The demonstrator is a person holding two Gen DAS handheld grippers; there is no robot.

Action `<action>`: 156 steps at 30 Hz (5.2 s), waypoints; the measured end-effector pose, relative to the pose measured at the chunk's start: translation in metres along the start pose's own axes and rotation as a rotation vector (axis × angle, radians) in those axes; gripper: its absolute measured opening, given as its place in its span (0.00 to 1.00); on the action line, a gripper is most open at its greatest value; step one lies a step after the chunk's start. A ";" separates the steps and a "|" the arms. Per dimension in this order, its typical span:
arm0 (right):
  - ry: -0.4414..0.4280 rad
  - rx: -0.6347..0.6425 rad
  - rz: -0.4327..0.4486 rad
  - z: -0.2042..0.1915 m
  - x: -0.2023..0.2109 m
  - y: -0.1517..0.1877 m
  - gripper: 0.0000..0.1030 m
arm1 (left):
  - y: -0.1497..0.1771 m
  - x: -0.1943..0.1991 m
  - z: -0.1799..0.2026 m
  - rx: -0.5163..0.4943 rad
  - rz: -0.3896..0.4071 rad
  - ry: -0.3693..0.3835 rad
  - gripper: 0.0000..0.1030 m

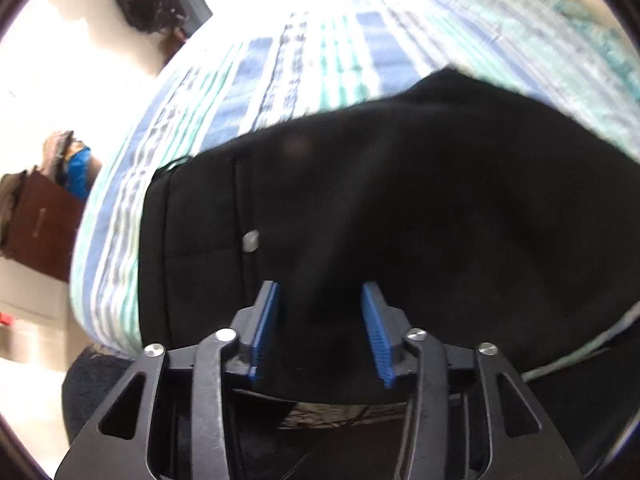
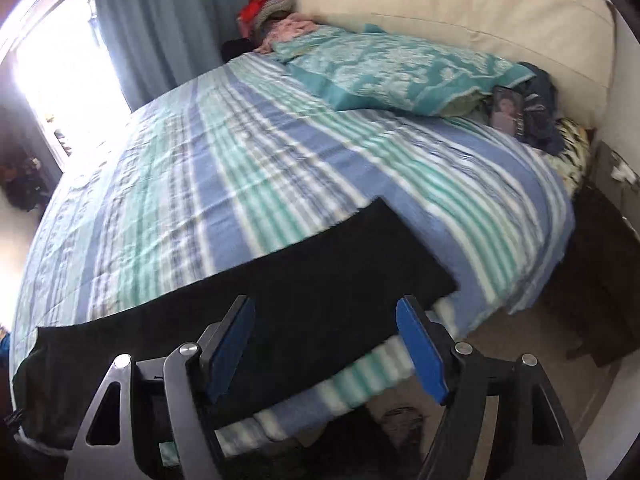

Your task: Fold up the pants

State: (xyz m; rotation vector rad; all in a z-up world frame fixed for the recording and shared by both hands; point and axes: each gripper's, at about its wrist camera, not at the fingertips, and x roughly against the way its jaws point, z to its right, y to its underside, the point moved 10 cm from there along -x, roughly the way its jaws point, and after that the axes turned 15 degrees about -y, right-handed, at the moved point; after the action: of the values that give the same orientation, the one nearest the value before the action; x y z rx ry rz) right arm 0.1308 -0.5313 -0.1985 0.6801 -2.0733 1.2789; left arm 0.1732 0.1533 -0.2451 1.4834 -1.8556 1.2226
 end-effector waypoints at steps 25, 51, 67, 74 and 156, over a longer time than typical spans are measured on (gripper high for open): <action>-0.192 0.351 -0.216 -0.185 -0.132 0.155 1.00 | -0.017 0.011 0.052 0.131 0.128 0.119 0.95; -0.149 0.363 -0.202 -0.185 -0.136 0.155 1.00 | 0.008 0.063 0.031 0.099 0.154 0.202 0.97; -0.146 0.369 -0.190 -0.185 -0.135 0.155 1.00 | 0.004 0.056 0.022 0.083 0.156 0.150 0.97; -0.147 0.371 -0.183 -0.186 -0.135 0.155 1.00 | -0.030 -0.022 -0.022 0.229 0.030 0.043 0.97; -1.043 -0.470 -0.200 -0.063 -0.068 -0.015 0.14 | -0.026 0.023 0.074 0.142 0.154 0.219 0.99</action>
State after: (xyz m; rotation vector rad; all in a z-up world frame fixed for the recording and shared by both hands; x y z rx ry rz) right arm 0.2019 -0.4725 -0.2165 1.4701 -2.8353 0.2393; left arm 0.2027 0.0780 -0.2548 1.2369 -1.7926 1.5516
